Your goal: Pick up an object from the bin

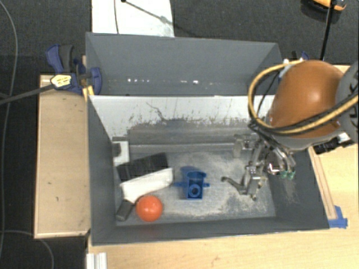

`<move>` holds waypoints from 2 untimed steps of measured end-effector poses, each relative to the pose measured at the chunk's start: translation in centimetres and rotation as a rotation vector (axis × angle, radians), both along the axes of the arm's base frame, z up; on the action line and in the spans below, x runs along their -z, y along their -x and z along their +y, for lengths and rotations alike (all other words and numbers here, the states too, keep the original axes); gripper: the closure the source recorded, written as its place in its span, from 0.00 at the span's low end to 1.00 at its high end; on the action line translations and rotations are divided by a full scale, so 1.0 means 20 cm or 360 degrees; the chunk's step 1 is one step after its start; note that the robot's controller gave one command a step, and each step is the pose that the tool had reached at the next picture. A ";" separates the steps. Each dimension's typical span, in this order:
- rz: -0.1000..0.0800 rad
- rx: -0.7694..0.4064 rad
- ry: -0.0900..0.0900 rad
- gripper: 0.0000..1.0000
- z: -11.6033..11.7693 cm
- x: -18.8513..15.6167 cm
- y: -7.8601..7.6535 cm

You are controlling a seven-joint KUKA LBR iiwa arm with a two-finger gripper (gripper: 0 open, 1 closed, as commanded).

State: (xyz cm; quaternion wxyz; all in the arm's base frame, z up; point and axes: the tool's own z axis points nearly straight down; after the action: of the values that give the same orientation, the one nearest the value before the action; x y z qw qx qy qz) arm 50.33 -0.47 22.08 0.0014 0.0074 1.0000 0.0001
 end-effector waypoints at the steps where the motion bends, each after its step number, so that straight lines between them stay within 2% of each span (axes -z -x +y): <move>1: -0.0005 0.0004 0.0000 0.00 0.00 0.22 -0.04; 2: 0.0003 0.0141 0.0000 0.00 0.14 0.36 -0.24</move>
Offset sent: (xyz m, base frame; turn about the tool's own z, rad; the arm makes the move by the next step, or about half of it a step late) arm 0.0692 0.0466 -0.0803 0.1176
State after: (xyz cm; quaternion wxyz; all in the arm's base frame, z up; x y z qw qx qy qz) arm 55.22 2.35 14.86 0.0004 0.0517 0.9987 0.0000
